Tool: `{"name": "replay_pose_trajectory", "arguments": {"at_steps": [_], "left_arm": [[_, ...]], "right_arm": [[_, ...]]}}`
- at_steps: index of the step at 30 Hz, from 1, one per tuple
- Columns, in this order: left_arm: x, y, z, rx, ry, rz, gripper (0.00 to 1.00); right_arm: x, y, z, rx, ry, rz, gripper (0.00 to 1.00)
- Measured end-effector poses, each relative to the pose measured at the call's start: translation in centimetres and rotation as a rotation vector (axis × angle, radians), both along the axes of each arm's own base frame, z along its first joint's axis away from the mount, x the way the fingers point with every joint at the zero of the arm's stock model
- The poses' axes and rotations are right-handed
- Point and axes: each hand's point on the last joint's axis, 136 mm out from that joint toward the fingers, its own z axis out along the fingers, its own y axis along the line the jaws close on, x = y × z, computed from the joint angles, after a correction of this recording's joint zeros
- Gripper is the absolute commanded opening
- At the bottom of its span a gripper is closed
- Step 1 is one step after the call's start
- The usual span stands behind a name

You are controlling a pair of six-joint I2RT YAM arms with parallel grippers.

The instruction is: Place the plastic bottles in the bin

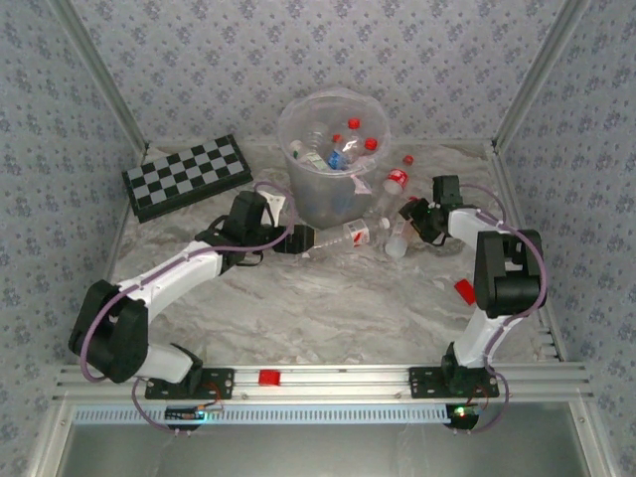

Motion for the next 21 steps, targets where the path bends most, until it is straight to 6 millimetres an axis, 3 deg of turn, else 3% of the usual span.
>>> {"name": "replay_pose_trajectory", "arguments": {"at_steps": [2, 5, 7, 13, 17, 21], "left_arm": [[0.0, 0.0, 0.0, -0.002, 0.003, 0.002, 0.99], [-0.1, 0.0, 0.1, -0.008, 0.006, 0.004, 0.99], [-0.1, 0.0, 0.3, -0.013, 0.005, 0.007, 0.99], [-0.6, 0.3, 1.5, -0.037, -0.016, 0.013, 0.99], [-1.0, 0.6, 1.6, -0.043, -0.016, 0.017, 0.99], [-1.4, 0.8, 1.3, -0.043, -0.011, 0.020, 0.99]], "right_arm": [[-0.3, 0.0, 0.1, 0.000, -0.001, -0.001, 0.56], [-0.7, 0.0, 0.1, 0.003, 0.003, -0.003, 0.70], [-0.8, 0.1, 0.0, 0.003, 0.004, 0.000, 0.71], [-1.7, 1.2, -0.5, 0.012, 0.020, 0.032, 0.65], [-2.3, 1.3, -0.6, 0.012, 0.021, 0.041, 0.51], [-2.4, 1.1, -0.2, 0.011, 0.013, 0.042, 0.45]]}}
